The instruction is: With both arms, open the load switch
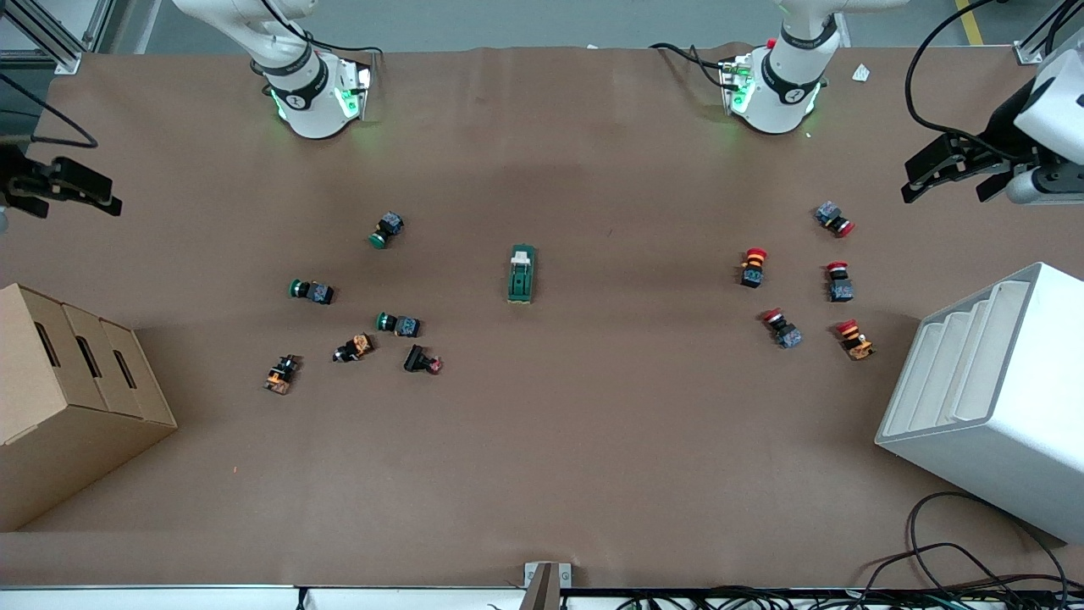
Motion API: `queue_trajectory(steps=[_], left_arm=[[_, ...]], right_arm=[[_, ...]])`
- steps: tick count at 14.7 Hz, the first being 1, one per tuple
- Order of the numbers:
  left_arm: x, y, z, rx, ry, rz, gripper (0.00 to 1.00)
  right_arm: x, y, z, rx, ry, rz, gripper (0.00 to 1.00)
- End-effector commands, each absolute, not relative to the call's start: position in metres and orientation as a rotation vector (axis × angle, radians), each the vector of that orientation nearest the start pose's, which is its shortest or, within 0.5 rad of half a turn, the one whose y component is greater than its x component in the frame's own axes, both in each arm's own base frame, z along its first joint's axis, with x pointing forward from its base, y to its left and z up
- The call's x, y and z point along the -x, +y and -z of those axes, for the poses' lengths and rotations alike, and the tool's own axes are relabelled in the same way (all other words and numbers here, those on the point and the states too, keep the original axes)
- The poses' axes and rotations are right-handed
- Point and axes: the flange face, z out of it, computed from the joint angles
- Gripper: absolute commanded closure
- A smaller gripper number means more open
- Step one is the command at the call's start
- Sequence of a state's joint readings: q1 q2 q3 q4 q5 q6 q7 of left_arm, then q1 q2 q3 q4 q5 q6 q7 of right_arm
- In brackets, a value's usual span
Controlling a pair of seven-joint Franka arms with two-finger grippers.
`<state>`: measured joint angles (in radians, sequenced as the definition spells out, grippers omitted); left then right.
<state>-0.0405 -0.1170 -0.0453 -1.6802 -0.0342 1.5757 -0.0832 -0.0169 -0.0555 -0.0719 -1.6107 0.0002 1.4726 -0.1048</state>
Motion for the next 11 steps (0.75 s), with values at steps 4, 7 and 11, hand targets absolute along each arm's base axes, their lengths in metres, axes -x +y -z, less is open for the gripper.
queue_trajectory(steps=[4, 7, 11], left_arm=[[-0.508, -0.078, -0.639, 3.127, 0.138, 0.030, 0.00], [-0.509, -0.071, -0.645, 3.143, 0.120, 0.045, 0.00], [-0.507, -0.072, -0.651, 3.145, 0.116, 0.037, 0.00]], right_arm=[[-0.502, -0.053, -0.651, 3.145, -0.026, -0.060, 0.00], [-0.498, -0.051, -0.658, 3.147, -0.028, -0.031, 0.00], [-0.501, -0.047, -0.661, 3.147, -0.045, -0.026, 0.00]])
